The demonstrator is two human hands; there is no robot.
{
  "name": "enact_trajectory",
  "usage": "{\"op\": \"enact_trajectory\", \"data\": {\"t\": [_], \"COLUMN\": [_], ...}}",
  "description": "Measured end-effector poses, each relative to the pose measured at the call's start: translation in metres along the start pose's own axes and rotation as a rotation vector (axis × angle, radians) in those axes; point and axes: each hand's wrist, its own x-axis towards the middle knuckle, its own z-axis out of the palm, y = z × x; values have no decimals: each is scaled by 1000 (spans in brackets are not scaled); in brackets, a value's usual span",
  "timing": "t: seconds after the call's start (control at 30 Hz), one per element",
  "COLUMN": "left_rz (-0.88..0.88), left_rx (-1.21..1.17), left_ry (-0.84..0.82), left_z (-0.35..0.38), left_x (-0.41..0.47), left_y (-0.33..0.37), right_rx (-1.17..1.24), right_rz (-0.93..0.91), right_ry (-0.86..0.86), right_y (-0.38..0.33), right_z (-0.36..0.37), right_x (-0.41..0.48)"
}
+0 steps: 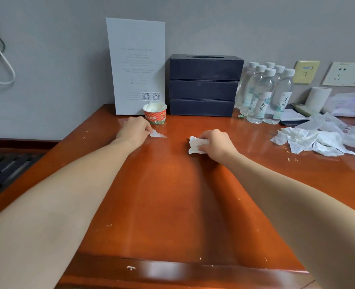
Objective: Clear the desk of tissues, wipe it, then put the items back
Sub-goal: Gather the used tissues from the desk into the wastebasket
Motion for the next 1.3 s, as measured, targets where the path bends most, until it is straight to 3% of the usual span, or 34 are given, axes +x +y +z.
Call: {"op": "enact_trajectory", "data": {"t": [0.2,0.47,0.67,0.93,1.3], "left_rz": [13,60,74,120,279], "left_rx": [-75,85,143,169,175], "left_ry": [221,30,28,-37,-81], "left_z": [-16,14,20,-20,-85], "left_x": [51,91,81,31,-106], "left_y": [-2,-9,-6,3,69], "right_rx": [-4,-80,-104,-53,22], "right_rz": [-24,-51,-56,-21,-17], "right_ry": [5,-7,-23,-43,91], "right_y": [-10,-10,-13,-24,-50], "right_z": [-1,22,19,6,-56], "right_x": [41,72,72,32,-100]}}
